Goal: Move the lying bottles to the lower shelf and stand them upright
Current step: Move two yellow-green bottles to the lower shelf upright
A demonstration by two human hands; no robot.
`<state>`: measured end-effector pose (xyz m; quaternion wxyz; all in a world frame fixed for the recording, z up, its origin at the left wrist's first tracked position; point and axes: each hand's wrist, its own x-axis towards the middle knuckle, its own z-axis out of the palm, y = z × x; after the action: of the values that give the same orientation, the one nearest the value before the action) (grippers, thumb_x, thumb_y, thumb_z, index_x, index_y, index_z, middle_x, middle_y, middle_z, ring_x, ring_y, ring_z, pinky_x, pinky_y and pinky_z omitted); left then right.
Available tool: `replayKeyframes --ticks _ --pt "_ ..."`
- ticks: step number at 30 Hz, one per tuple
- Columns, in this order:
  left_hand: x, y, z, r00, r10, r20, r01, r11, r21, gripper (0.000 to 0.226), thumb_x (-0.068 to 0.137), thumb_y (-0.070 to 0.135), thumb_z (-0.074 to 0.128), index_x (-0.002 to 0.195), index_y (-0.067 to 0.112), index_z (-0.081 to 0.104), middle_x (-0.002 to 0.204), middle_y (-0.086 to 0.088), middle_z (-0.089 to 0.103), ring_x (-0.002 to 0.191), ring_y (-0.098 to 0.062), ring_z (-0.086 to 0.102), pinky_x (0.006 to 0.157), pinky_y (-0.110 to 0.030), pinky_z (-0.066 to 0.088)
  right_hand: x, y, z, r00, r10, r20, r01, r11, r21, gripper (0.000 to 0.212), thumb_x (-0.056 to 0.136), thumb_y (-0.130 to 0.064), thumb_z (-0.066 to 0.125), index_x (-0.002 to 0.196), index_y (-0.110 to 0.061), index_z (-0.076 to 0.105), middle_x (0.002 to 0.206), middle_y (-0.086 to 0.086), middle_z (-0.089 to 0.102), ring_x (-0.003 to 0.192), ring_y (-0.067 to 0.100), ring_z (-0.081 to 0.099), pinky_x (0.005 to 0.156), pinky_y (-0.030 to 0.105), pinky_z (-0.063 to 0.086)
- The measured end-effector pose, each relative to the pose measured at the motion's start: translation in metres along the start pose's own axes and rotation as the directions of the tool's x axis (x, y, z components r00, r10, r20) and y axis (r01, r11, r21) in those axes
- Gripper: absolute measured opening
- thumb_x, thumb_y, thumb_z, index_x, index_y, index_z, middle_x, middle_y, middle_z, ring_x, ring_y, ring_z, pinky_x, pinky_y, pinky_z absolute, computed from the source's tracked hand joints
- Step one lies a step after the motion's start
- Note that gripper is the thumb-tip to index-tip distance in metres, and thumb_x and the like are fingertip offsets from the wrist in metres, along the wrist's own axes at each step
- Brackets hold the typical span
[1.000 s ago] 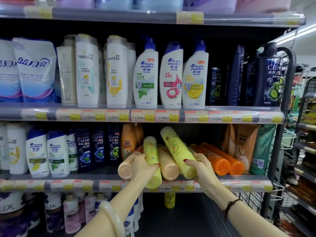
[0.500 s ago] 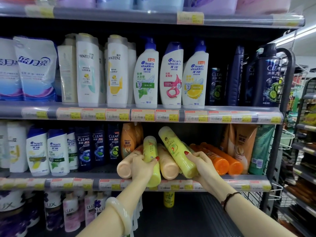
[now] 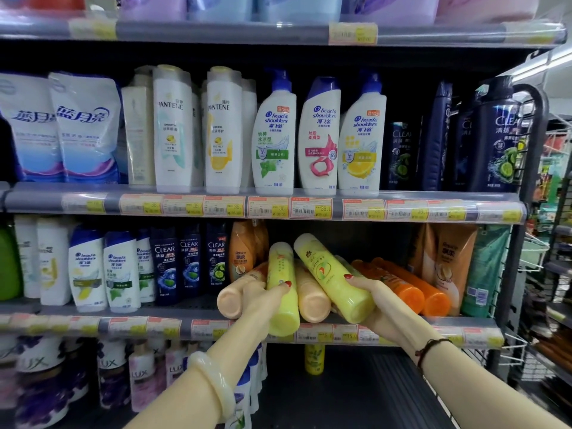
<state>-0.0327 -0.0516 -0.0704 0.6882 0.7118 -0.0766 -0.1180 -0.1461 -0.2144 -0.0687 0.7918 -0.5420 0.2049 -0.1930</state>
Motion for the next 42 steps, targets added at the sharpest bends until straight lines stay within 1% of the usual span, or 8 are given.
replayKeyframes --ticks 12,17,21,26,31,35,38,42 --pt "0.012 0.008 -0.012 0.966 -0.112 0.233 0.158 0.969 -0.190 0.068 0.071 0.016 0.080 0.131 0.012 0.047 0.110 -0.018 0.066 0.093 -0.036 0.068 0.083 -0.058 0.055 -0.011 0.006 -0.002 0.988 0.018 0.153 -0.051 0.975 0.215 0.051 0.087 -0.014 0.059 0.135 -0.019 0.041 0.120 0.026 0.058 0.091 0.037 0.064 0.072 0.045 0.058" --pt "0.012 0.011 -0.016 0.938 -0.111 0.329 0.201 0.946 -0.255 0.070 0.073 0.013 0.078 0.133 0.012 0.042 0.113 -0.019 0.063 0.098 -0.037 0.066 0.078 -0.053 0.056 -0.015 0.007 -0.001 0.985 0.041 0.165 -0.062 0.991 0.121 0.067 0.075 -0.011 0.066 0.137 -0.011 0.038 0.128 0.024 0.056 0.108 0.040 0.061 0.079 0.050 0.054" --pt "0.004 0.008 -0.018 0.904 -0.107 0.415 0.248 0.920 -0.302 0.070 0.076 0.011 0.075 0.136 0.016 0.039 0.111 -0.019 0.063 0.093 -0.035 0.065 0.069 -0.046 0.055 -0.019 0.013 -0.002 0.981 0.041 0.189 -0.052 0.997 0.053 0.076 0.067 -0.011 0.073 0.136 -0.008 0.041 0.130 0.022 0.058 0.116 0.041 0.059 0.097 0.059 0.047" --pt "-0.008 0.006 -0.019 0.835 -0.103 0.540 0.289 0.917 -0.273 0.053 0.082 0.009 0.066 0.130 0.008 0.044 0.108 -0.021 0.063 0.092 -0.036 0.063 0.077 -0.049 0.053 -0.027 0.014 0.006 0.981 0.038 0.192 -0.031 0.999 -0.041 0.061 0.072 -0.006 0.067 0.130 -0.006 0.048 0.124 0.021 0.063 0.112 0.039 0.062 0.087 0.055 0.053" --pt "-0.015 0.002 -0.022 0.780 -0.081 0.621 0.260 0.944 -0.204 0.053 0.074 0.004 0.069 0.124 0.003 0.052 0.125 -0.027 0.060 0.111 -0.044 0.060 0.092 -0.065 0.046 -0.032 0.018 0.013 0.980 -0.037 0.194 0.046 0.998 -0.044 0.060 0.076 0.003 0.064 0.131 -0.011 0.045 0.127 0.021 0.060 0.113 0.041 0.061 0.089 0.064 0.049" --pt "-0.017 -0.004 -0.028 0.769 -0.022 0.639 0.168 0.971 -0.169 0.061 0.068 0.002 0.072 0.126 0.003 0.053 0.123 -0.024 0.062 0.111 -0.041 0.062 0.095 -0.062 0.047 -0.045 0.021 0.017 0.979 -0.056 0.195 0.073 0.994 -0.079 0.053 0.081 0.005 0.060 0.128 -0.011 0.043 0.124 0.019 0.061 0.109 0.036 0.062 0.077 0.052 0.054" --pt "-0.016 -0.008 -0.032 0.772 0.024 0.635 0.103 0.982 -0.161 0.070 0.063 0.006 0.075 0.129 0.006 0.052 0.123 -0.022 0.064 0.111 -0.038 0.063 0.094 -0.058 0.049 -0.046 0.027 0.015 0.975 -0.056 0.213 0.075 0.994 -0.085 0.057 0.079 0.008 0.063 0.129 -0.010 0.043 0.124 0.020 0.062 0.112 0.036 0.063 0.086 0.052 0.053" --pt "-0.020 -0.012 -0.038 0.760 0.078 0.645 -0.020 0.995 -0.097 0.072 0.062 -0.002 0.077 0.127 0.015 0.049 0.121 -0.017 0.066 0.111 -0.034 0.064 0.094 -0.059 0.049 -0.044 0.035 0.010 0.961 -0.069 0.266 0.114 0.981 -0.156 0.080 0.069 0.018 0.065 0.136 -0.018 0.040 0.126 0.020 0.062 0.115 0.037 0.061 0.099 0.057 0.046"
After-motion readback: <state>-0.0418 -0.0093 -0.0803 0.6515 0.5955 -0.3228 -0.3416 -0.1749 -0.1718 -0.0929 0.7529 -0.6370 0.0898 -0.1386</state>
